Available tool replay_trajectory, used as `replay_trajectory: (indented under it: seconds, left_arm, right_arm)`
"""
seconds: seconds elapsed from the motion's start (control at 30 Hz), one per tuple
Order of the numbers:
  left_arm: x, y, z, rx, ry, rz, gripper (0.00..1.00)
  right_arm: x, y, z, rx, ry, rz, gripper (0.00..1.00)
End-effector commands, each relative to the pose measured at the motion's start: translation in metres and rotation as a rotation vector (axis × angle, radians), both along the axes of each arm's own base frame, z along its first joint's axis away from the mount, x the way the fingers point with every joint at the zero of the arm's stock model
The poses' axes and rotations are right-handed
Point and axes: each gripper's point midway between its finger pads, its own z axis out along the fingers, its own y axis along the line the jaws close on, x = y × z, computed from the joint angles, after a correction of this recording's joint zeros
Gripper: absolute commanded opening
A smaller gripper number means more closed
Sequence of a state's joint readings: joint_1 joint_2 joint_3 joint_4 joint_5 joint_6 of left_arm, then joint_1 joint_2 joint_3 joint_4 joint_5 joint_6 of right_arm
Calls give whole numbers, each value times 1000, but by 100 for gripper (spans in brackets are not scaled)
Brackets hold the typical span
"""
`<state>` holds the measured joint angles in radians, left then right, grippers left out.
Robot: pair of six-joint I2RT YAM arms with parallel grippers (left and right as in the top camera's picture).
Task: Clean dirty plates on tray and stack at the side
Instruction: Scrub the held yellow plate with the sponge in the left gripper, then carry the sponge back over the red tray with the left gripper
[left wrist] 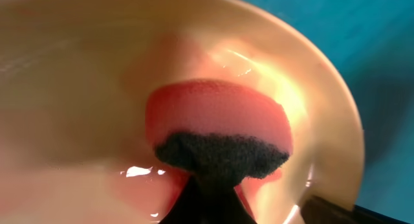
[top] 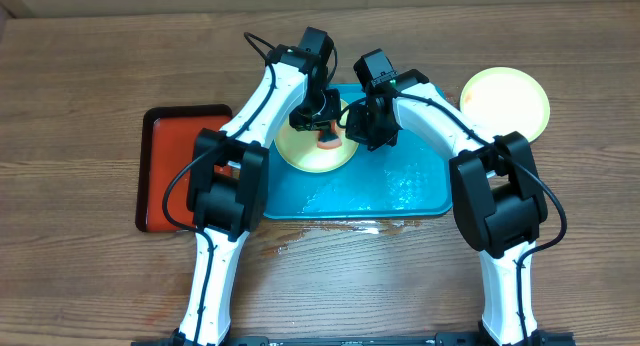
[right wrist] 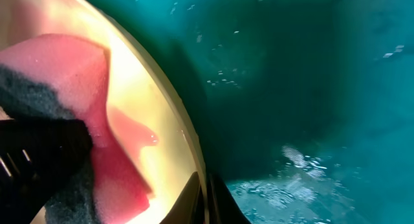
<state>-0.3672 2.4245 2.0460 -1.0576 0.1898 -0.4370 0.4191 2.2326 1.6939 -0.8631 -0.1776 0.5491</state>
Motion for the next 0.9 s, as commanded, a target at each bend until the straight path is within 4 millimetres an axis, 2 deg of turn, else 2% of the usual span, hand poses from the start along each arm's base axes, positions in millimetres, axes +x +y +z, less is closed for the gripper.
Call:
replay_trajectory:
  seconds: [0.0, 0.13, 0.23, 0.43, 0.67, 0.73, 0.87]
  left_arm:
    - [1, 57, -25, 268, 11, 28, 4]
    - [5, 99, -9, 435, 1, 78, 4]
    - [11, 118, 8, 501, -17, 113, 4]
    - [26, 128, 43, 495, -63, 150, 4]
    - [33, 127, 98, 455, -124, 196, 4]
    - [30, 136, 114, 454, -126, 212, 4]
    - [15, 167, 123, 472, -60, 282, 4]
  right_arm:
    - [0, -4, -4, -21, -2, -5, 4]
    - [0, -4, -4, -21, -3, -5, 4]
    - [0, -4, -3, -21, -3, -5, 4]
    - [0, -4, -4, -21, -3, -5, 4]
    - [0, -4, -4, -21, -3, -4, 4]
    - [0, -4, -4, -24, -4, 2, 4]
    - [0, -7, -4, -37, -6, -1, 4]
